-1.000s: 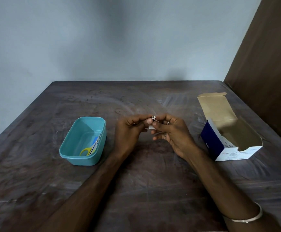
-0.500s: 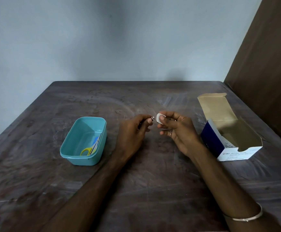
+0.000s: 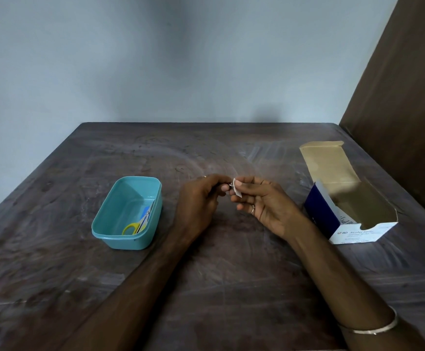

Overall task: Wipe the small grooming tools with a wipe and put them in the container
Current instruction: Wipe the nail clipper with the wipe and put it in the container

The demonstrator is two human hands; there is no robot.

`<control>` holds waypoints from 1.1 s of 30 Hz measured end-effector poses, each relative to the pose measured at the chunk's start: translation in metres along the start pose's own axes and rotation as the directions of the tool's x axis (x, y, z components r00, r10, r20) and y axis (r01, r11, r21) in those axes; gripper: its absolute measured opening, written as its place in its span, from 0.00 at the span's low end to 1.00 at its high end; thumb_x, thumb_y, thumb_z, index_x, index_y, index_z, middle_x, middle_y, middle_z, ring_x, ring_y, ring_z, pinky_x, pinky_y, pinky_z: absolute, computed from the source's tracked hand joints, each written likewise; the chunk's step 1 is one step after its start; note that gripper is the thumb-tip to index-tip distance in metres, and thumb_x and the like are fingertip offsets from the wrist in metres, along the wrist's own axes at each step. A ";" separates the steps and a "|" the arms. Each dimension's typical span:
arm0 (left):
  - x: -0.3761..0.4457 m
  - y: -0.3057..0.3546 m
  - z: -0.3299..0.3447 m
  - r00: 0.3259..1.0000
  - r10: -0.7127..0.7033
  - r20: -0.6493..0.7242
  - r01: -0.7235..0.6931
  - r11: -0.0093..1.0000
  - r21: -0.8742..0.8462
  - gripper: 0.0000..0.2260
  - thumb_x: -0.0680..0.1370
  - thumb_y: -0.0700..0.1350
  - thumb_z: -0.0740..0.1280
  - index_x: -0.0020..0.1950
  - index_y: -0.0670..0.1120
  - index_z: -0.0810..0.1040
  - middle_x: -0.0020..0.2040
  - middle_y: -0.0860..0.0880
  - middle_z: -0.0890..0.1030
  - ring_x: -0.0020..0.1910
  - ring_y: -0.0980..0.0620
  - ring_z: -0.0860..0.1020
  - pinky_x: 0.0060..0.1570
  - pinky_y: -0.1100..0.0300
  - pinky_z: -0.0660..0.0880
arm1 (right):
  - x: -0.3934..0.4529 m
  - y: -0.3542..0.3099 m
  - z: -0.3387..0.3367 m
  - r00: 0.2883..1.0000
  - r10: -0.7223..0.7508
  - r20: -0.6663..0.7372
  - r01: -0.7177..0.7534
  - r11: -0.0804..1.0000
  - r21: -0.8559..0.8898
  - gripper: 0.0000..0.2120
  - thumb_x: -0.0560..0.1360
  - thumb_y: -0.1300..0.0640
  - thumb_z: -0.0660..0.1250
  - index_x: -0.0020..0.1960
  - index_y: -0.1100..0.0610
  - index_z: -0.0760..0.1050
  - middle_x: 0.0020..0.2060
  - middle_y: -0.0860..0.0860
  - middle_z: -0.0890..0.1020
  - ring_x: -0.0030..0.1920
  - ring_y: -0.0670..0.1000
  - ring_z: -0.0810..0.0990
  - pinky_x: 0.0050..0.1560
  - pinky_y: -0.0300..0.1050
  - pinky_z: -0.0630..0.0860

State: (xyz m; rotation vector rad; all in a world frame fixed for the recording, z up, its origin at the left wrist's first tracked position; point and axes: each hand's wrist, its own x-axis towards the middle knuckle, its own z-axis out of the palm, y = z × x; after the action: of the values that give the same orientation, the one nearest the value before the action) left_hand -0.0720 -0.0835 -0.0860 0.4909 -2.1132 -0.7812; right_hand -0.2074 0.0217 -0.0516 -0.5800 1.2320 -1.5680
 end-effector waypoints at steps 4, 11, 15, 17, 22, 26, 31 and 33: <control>0.000 0.001 0.000 1.000 0.002 -0.005 -0.002 1.000 -0.002 0.12 0.77 0.33 0.66 0.56 0.47 0.83 0.47 0.52 0.85 0.44 0.58 0.82 0.42 0.52 0.82 | -0.001 0.000 0.000 1.000 -0.006 0.008 0.006 1.000 -0.005 0.03 0.76 0.63 0.69 0.49 0.61 0.80 0.39 0.56 0.85 0.37 0.49 0.84 0.33 0.40 0.80; 0.000 0.001 0.001 1.000 -0.016 0.004 0.016 1.000 0.019 0.12 0.78 0.34 0.66 0.56 0.47 0.82 0.46 0.51 0.85 0.44 0.58 0.82 0.42 0.53 0.81 | -0.002 -0.001 0.000 1.000 -0.015 0.001 0.015 1.000 -0.026 0.02 0.76 0.64 0.69 0.48 0.61 0.80 0.38 0.56 0.85 0.37 0.49 0.85 0.34 0.40 0.81; 0.000 0.001 0.000 1.000 -0.005 0.005 0.005 1.000 0.029 0.13 0.78 0.34 0.66 0.56 0.47 0.82 0.46 0.51 0.85 0.44 0.57 0.82 0.42 0.53 0.81 | -0.001 0.000 0.002 0.999 -0.034 -0.026 0.033 0.999 -0.009 0.02 0.76 0.63 0.69 0.48 0.61 0.80 0.38 0.57 0.85 0.35 0.50 0.85 0.33 0.40 0.80; 0.000 0.000 0.000 1.000 -0.027 0.008 0.027 0.999 0.030 0.13 0.78 0.34 0.66 0.55 0.48 0.82 0.46 0.52 0.85 0.44 0.58 0.82 0.42 0.53 0.81 | -0.002 0.000 0.001 1.000 -0.030 -0.009 0.030 0.999 -0.016 0.03 0.76 0.64 0.70 0.49 0.61 0.80 0.38 0.57 0.85 0.37 0.50 0.85 0.34 0.40 0.81; 0.000 0.000 0.001 0.999 -0.049 0.008 0.049 0.999 0.020 0.11 0.78 0.35 0.66 0.55 0.48 0.83 0.45 0.53 0.85 0.43 0.59 0.82 0.41 0.53 0.81 | -0.001 0.001 0.000 0.999 -0.039 -0.014 0.039 0.999 -0.019 0.04 0.75 0.64 0.70 0.50 0.62 0.80 0.38 0.57 0.85 0.37 0.50 0.85 0.34 0.40 0.81; 0.000 0.002 0.001 0.998 -0.053 0.017 0.053 0.998 0.036 0.11 0.78 0.36 0.66 0.56 0.48 0.82 0.45 0.51 0.85 0.43 0.58 0.82 0.41 0.52 0.81 | 0.001 0.003 0.000 0.998 -0.052 -0.038 0.052 0.999 -0.010 0.03 0.75 0.64 0.70 0.49 0.62 0.80 0.37 0.57 0.85 0.36 0.50 0.85 0.34 0.41 0.81; 0.000 0.007 -0.001 0.996 -0.082 0.020 0.082 0.997 0.011 0.08 0.78 0.38 0.67 0.54 0.47 0.82 0.43 0.52 0.84 0.42 0.57 0.82 0.41 0.51 0.81 | 0.003 0.003 -0.003 0.995 -0.083 -0.057 0.081 0.996 -0.049 0.05 0.75 0.61 0.71 0.51 0.60 0.80 0.38 0.56 0.85 0.35 0.49 0.83 0.30 0.41 0.79; 0.001 0.011 0.000 0.992 -0.126 -0.008 0.125 0.991 -0.044 0.07 0.77 0.38 0.69 0.52 0.46 0.83 0.43 0.51 0.84 0.41 0.56 0.82 0.41 0.51 0.81 | 0.005 0.003 -0.005 0.985 -0.120 -0.123 0.116 0.992 -0.043 0.08 0.75 0.60 0.72 0.54 0.60 0.80 0.41 0.55 0.85 0.34 0.49 0.82 0.29 0.41 0.77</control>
State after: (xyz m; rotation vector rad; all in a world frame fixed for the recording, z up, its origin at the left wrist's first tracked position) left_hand -0.0732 -0.0763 -0.0779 0.6080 -2.0661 -0.8917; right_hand -0.2122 0.0194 -0.0577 -0.5938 1.3425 -1.7067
